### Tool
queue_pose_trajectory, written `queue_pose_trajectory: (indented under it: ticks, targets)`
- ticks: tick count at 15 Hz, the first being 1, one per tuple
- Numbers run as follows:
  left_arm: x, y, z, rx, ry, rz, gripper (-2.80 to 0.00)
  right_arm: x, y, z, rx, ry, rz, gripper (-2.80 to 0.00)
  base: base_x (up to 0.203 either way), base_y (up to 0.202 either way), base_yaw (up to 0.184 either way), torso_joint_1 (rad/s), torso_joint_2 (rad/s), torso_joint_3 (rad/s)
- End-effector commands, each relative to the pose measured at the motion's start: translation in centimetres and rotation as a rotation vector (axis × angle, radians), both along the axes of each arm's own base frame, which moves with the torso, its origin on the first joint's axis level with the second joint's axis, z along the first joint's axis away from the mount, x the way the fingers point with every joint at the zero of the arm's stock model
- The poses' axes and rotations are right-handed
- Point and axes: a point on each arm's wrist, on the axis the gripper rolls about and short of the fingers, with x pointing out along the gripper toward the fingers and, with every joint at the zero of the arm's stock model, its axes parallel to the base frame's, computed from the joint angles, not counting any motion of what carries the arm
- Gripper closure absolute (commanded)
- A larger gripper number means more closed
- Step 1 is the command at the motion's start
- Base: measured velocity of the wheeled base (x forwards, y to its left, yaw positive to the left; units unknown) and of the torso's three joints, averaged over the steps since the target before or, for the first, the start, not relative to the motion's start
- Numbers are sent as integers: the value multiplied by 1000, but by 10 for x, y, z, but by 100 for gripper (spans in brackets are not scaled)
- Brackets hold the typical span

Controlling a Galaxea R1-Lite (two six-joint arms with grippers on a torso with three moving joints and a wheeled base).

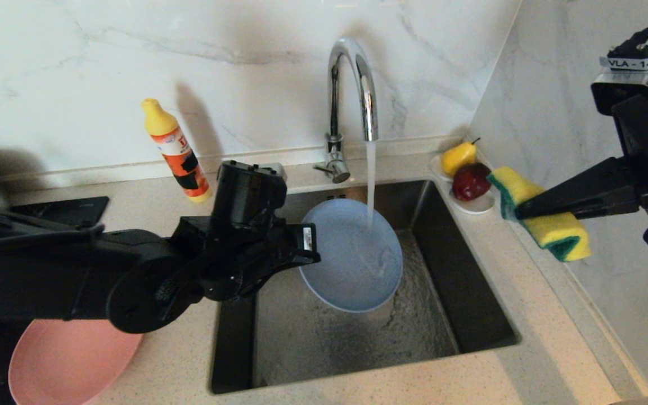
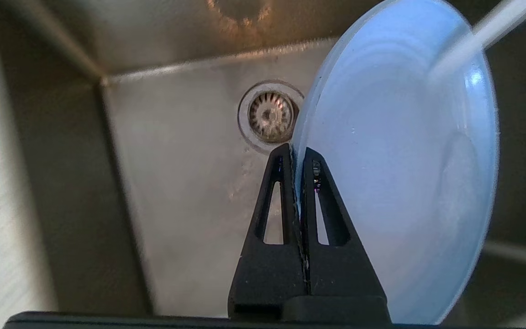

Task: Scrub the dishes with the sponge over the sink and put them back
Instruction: Rinse the plate

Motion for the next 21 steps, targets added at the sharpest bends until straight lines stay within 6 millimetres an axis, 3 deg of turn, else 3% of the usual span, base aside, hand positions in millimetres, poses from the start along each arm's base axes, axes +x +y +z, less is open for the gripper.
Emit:
queue_pose_trajectory:
  ticks: [1, 6, 12, 16, 21]
  targets:
    - [25, -20, -25, 24, 33, 8, 0, -5, -10, -7, 8, 36, -18, 0, 0, 0, 0, 0, 0, 0]
    - [51, -40, -36, 13, 21, 8, 0, -9, -15, -16, 3, 62, -39, 0, 0, 0, 0, 0, 0, 0]
    - [45, -54, -43, 26, 38, -20, 0, -9, -23, -26, -2, 61, -47, 0, 0, 0, 0, 0, 0, 0]
    - [40, -28, -37, 50, 32, 85, 0, -10, -23, -31, -5, 80, -40, 0, 0, 0, 0, 0, 0, 0]
    - [21, 36, 13, 107, -61, 262, 0, -7, -20, -39, -10, 119, -25, 0, 0, 0, 0, 0, 0, 0]
